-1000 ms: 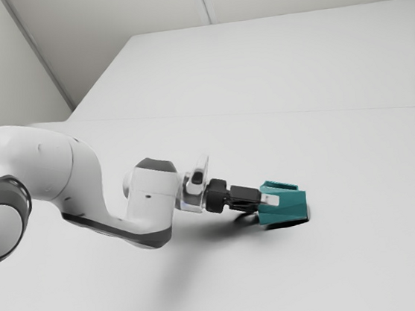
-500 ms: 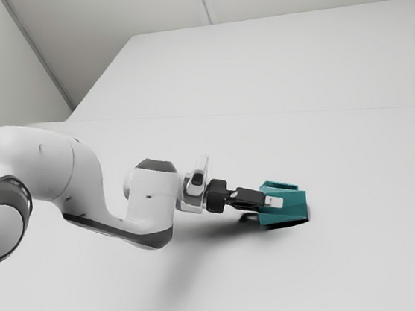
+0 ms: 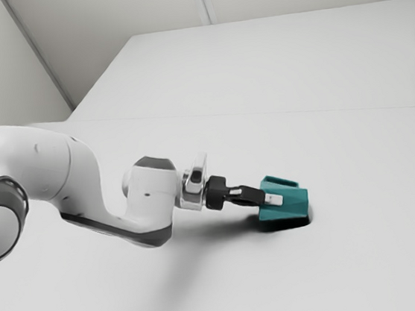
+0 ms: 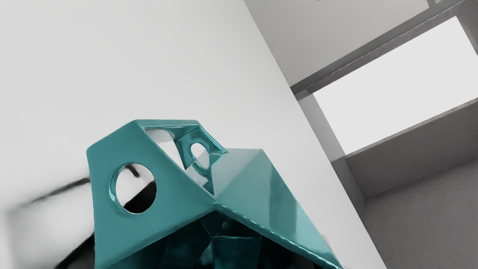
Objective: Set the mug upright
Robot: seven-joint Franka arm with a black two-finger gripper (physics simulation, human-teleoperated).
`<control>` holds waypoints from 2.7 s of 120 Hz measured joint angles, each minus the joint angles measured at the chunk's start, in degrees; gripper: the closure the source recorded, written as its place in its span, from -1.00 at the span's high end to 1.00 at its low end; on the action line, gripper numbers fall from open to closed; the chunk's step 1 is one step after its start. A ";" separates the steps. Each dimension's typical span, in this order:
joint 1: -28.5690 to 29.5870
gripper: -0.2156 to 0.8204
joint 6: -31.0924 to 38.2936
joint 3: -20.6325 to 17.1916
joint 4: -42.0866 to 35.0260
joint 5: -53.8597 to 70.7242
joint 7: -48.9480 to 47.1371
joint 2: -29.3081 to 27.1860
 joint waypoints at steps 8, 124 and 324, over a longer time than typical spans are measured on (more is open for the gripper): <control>0.00 -0.90 0.08 0.00 -0.05 0.04 0.03 -1.03; 7.18 -0.93 4.01 0.83 4.40 83.02 -37.87 -16.33; 6.69 -0.91 12.32 -1.94 -10.86 102.20 -80.39 -22.36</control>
